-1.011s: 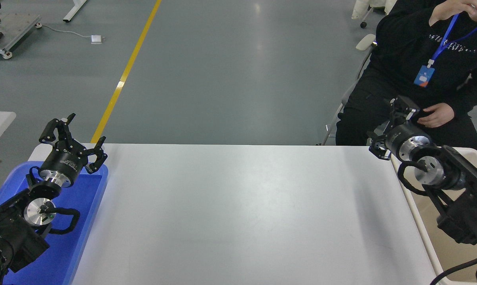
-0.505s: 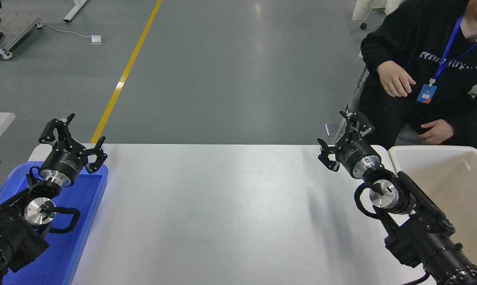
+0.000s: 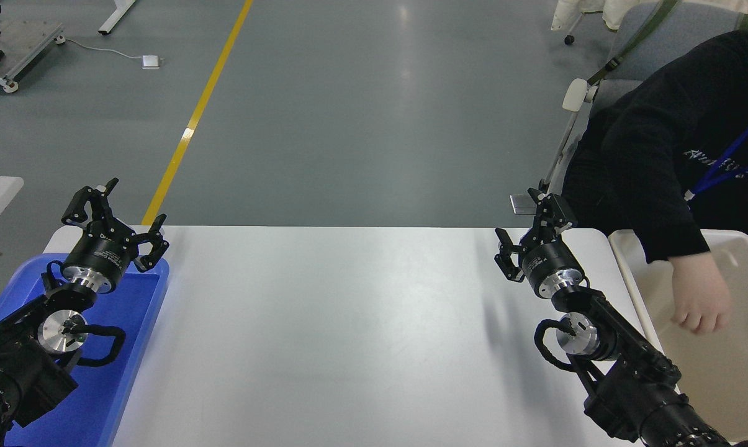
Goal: Clean the table surface
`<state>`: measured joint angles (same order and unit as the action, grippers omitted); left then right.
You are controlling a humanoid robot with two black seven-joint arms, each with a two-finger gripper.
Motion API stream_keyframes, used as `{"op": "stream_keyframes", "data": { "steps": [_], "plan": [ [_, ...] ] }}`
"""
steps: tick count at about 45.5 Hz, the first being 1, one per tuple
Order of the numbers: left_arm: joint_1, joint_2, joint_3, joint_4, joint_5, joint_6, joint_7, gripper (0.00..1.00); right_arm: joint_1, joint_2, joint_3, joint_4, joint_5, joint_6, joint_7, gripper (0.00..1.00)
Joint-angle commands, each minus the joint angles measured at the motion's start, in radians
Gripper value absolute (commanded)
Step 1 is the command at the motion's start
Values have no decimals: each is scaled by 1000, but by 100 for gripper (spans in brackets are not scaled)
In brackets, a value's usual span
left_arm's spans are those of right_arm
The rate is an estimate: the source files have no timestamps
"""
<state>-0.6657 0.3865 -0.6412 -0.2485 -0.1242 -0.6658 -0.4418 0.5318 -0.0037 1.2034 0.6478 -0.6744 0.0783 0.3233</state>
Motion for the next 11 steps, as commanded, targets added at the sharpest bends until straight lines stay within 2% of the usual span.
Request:
{"op": "stream_keyframes", "data": {
  "steps": [1,11],
  "plan": [
    [0,0,0,0,0,0,0,100,-4,4,-2,-19,-7,1,31,100],
    [0,0,0,0,0,0,0,100,-9,4,-18,-20,6,-2,30,100]
  ]
}}
